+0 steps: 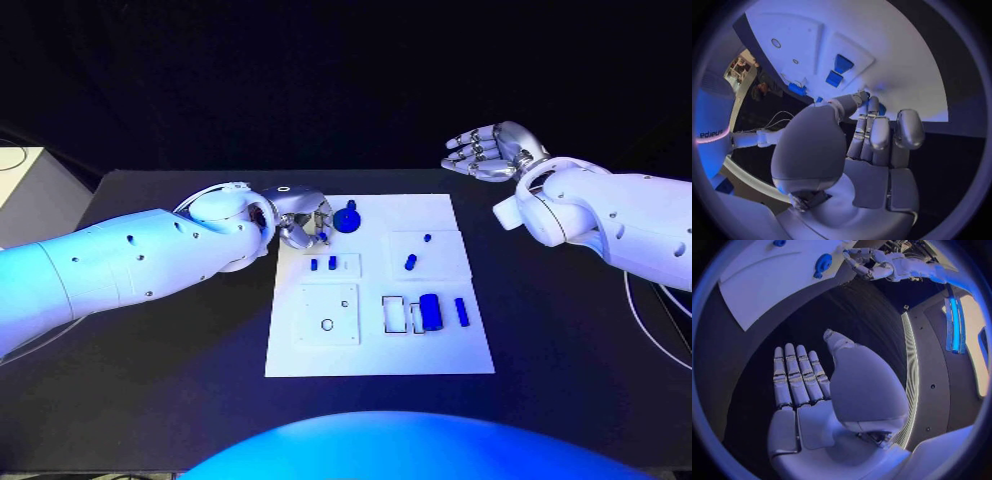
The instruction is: Assemble the parts on the task board
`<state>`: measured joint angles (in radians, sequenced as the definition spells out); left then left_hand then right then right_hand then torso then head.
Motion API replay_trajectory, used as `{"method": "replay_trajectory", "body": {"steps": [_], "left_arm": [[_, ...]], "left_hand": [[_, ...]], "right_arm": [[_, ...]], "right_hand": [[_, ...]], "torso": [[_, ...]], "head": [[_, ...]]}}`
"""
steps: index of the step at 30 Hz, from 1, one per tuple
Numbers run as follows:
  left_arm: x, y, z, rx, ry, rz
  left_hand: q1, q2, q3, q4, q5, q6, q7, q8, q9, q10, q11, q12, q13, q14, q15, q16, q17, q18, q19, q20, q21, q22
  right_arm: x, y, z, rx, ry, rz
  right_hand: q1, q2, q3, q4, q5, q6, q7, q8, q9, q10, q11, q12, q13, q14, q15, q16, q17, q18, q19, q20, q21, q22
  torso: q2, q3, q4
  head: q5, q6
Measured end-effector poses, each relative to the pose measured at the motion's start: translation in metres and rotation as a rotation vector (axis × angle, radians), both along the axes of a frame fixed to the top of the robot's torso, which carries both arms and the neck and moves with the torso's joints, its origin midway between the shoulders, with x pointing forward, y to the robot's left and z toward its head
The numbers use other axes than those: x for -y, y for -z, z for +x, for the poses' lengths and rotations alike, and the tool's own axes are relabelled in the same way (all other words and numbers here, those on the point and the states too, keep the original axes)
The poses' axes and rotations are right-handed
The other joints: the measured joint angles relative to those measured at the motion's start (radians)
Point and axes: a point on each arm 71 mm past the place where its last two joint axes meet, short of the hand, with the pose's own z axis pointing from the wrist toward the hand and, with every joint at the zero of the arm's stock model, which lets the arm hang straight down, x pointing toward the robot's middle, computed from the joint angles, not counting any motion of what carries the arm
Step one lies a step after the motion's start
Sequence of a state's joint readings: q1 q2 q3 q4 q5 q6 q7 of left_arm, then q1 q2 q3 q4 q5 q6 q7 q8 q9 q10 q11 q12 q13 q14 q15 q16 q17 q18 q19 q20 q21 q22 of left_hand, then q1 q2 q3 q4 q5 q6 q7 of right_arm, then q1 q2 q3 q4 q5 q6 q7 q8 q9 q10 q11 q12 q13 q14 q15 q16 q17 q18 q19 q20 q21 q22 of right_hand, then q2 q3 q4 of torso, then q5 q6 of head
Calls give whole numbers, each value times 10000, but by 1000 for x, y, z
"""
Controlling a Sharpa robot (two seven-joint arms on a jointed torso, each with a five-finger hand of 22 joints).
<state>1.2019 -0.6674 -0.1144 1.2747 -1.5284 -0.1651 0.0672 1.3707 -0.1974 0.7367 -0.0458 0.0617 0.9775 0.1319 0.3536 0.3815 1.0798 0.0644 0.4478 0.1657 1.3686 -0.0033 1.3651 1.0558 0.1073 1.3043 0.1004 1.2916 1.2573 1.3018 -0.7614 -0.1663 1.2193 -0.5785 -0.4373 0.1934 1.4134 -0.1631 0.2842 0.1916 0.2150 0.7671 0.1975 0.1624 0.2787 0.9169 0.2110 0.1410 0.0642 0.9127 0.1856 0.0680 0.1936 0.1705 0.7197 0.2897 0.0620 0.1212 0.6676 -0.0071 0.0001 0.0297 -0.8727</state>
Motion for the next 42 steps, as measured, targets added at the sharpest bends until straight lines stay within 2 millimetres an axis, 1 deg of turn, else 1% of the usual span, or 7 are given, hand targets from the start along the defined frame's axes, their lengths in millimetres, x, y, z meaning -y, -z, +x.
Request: {"method": "replay_trajectory", "body": {"steps": [8, 10, 30, 33, 42], "left_arm": [[0, 1, 0, -82, -10, 51], [0, 2, -1, -99, 0, 55], [3, 2, -3, -125, 78, -14], [3, 2, -3, -128, 81, -19], [6, 2, -2, -160, 86, 7]], "left_hand": [[0, -1, 0, 0, 0, -2, -1, 0, 26, 38, -36, -17, -1, 0, 0, 0, -1, 0, 0, 0, 0, -1], [0, -1, 0, 0, 0, -2, -1, 0, 21, 72, -3, -19, -3, 0, 0, 0, -17, 0, 0, 0, 0, -1], [-1, -2, -15, -13, -1, 0, -5, -1, 4, 72, -3, -28, 16, 0, 0, 0, -17, 0, 0, 0, 0, 13], [-1, -2, -27, -26, -1, 60, -14, -37, 4, 108, -34, -28, 16, 0, 0, 0, -16, 2, -1, 0, 0, 13], [-2, -1, -27, -26, -1, 93, 17, -40, 15, 144, -1, -71, 33, 0, 0, 0, -8, 1, -1, 0, 47, 22]], "right_arm": [[0, 0, 0, -1, 2, 0], [0, 0, 0, -3, 3, -1], [0, 0, 0, -4, 7, -2], [0, 0, 0, -4, 7, -2], [0, 0, 0, -3, 5, -2]], "right_hand": [[0, 0, 0, 0, 0, 0, 0, 0, 0, 0, 0, 0, 0, 0, 0, 0, 0, 0, 0, 0, 0, 0], [0, 0, 0, 0, 0, 0, 0, 0, 0, 0, 0, 0, 0, 0, 0, 0, 0, 0, 0, 0, 0, 0], [0, 0, 0, 0, 0, 0, 0, 0, -26, 0, 0, -80, 0, 0, 0, 0, -52, 0, 0, 0, 0, -50], [0, 0, 0, 0, 0, 0, 0, 0, -26, 0, 0, -80, 0, 0, 0, 0, -52, -1, 0, 0, 0, -50], [0, 0, 0, 0, 0, 0, 0, 0, -26, 0, 0, -80, 0, 0, 0, 0, -51, -1, 0, 0, 0, -50]], "torso": [[2, 5, 0], [2, 5, 0], [3, 6, -1], [3, 6, -1], [4, 15, -3]], "head": [[2, 0], [3, 0], [2, 0], [1, 0], [-5, 0]]}}
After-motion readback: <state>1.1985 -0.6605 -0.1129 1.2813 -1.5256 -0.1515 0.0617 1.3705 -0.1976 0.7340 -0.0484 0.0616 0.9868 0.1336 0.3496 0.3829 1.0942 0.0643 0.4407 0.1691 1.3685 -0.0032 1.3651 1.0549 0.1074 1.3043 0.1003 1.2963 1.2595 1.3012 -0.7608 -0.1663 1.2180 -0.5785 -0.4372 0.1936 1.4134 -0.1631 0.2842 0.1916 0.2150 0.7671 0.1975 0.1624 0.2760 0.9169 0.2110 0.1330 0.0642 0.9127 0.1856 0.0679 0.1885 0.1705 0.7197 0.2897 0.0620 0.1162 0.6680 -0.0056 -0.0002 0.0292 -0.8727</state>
